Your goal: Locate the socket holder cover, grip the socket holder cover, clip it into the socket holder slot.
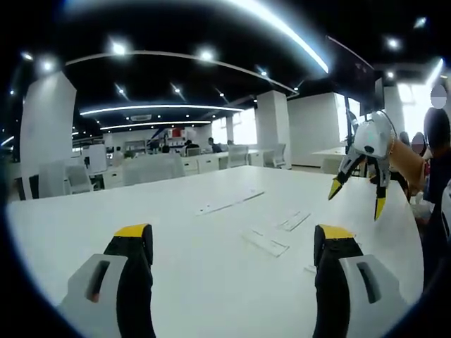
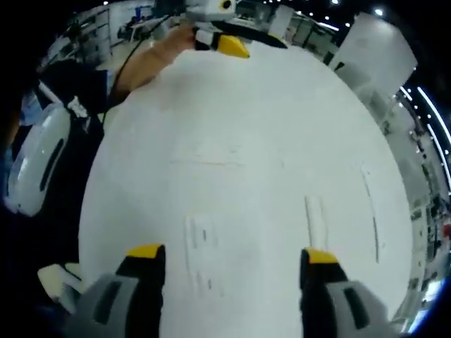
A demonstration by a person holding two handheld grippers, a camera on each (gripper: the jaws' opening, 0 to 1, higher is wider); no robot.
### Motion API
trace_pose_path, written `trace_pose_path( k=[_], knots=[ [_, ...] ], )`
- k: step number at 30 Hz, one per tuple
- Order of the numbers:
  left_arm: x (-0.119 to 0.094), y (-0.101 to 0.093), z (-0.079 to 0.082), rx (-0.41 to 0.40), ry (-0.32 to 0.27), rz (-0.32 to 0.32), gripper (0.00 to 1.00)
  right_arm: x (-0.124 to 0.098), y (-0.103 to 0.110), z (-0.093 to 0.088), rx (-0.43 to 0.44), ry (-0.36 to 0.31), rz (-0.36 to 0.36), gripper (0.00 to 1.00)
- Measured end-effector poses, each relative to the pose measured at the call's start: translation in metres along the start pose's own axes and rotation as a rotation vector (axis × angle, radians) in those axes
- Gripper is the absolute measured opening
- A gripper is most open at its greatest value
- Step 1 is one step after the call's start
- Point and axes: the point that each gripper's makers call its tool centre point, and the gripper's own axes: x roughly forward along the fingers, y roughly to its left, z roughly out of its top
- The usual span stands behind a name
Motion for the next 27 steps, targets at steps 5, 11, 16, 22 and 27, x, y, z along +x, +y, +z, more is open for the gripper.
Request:
trace_pose_path(
  k=[5, 11, 16, 22, 27],
  knots=[
    [0.007, 0.0, 0.0, -0.004, 0.0, 0.007, 0.93, 0.011, 0.005, -0.012, -0.037, 0.093, 0.045, 0.77],
    [0.008, 0.0, 0.001, -0.01, -0.004, 0.01, 0.93, 0.018, 0.009, -0.014, -0.062, 0.15, 0.083, 0.75],
    [0.007, 0.001, 0.0, -0.014, -0.002, 0.012, 0.92, 0.023, 0.014, -0.019, -0.094, 0.207, 0.109, 0.74],
    [0.004, 0.001, 0.002, -0.011, -0.007, 0.007, 0.92, 0.026, 0.015, -0.018, -0.106, 0.228, 0.13, 0.74],
    [0.003, 0.001, 0.003, -0.019, -0.014, 0.007, 0.91, 0.03, 0.015, -0.019, -0.109, 0.248, 0.147, 0.73]
  ],
)
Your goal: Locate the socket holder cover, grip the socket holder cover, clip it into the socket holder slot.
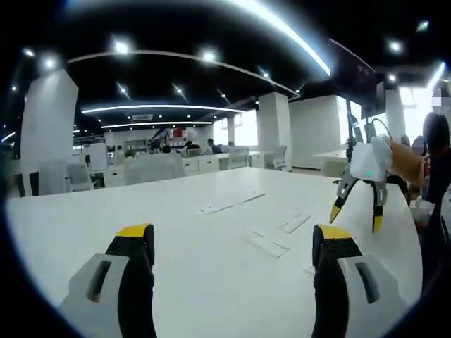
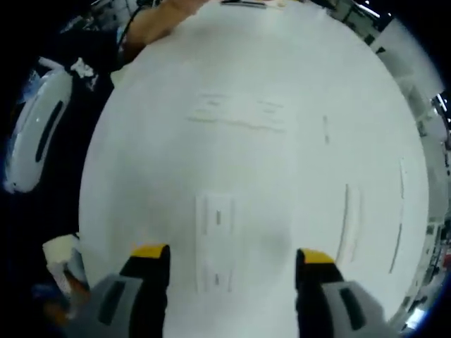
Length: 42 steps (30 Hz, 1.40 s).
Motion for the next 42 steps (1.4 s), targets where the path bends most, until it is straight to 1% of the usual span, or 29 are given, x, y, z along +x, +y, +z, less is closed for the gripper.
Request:
trace_pose_path(
  k=[4, 11, 15, 16, 24, 34, 42],
  knots=[
    [-0.001, 0.001, 0.0, 0.0, 0.0, 0.002, 0.91, 0.0026, -0.0011, -0.0025, -0.001, 0.017, 0.005, 0.73],
    [-0.0012, 0.0023, -0.0012, 0.001, 0.005, 0.0, 0.91, 0.0033, -0.0015, -0.0016, 0.009, 0.01, 0.021, 0.73],
    [-0.0012, 0.0023, -0.0027, 0.001, 0.009, 0.001, 0.91, 0.005, -0.0014, -0.0022, 0.023, 0.009, 0.045, 0.73],
    [-0.0012, 0.0023, -0.0031, 0.0, 0.01, 0.002, 0.91, 0.0057, -0.0009, -0.0024, 0.027, 0.006, 0.061, 0.73],
    [-0.0004, 0.0028, -0.0071, 0.002, 0.025, 0.004, 0.9, 0.0057, -0.0015, -0.0024, 0.025, -0.003, 0.064, 0.74],
    [0.0004, 0.0021, -0.0089, 0.002, 0.034, -0.002, 0.9, 0.0056, -0.0015, -0.0035, 0.003, 0.04, 0.07, 0.73],
    [-0.0001, 0.001, -0.0079, 0.002, 0.033, -0.006, 0.89, 0.0048, -0.0039, -0.0043, 0.001, 0.033, 0.068, 0.69]
  ],
)
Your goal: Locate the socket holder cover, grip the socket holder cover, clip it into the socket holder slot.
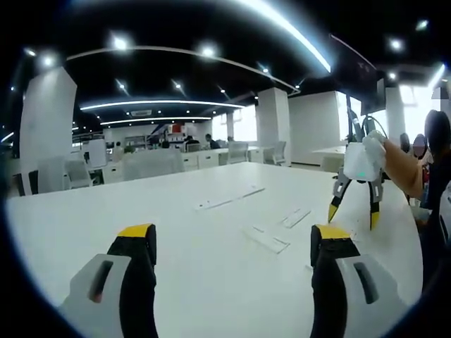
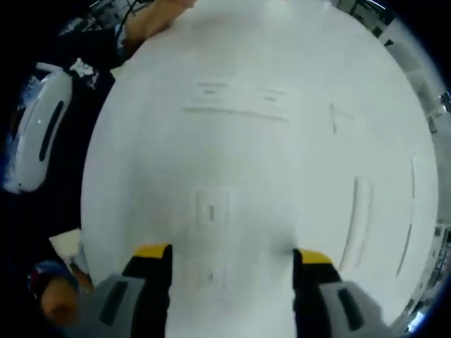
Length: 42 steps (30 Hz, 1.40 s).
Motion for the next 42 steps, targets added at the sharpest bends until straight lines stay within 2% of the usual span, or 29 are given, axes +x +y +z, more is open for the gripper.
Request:
trace_pose_path(
  k=[11, 16, 42],
  knots=[
    [0.001, -0.002, -0.002, 0.005, 0.012, -0.004, 0.89, -0.001, -0.004, 0.0, 0.018, -0.013, -0.003, 0.62],
    [0.0, -0.002, -0.002, 0.008, 0.012, -0.005, 0.89, -0.003, 0.001, -0.001, -0.015, 0.005, -0.002, 0.46],
    [0.001, -0.004, -0.002, 0.012, 0.013, -0.016, 0.88, -0.001, 0.006, 0.001, -0.023, 0.029, 0.0, 0.41]
  ],
)
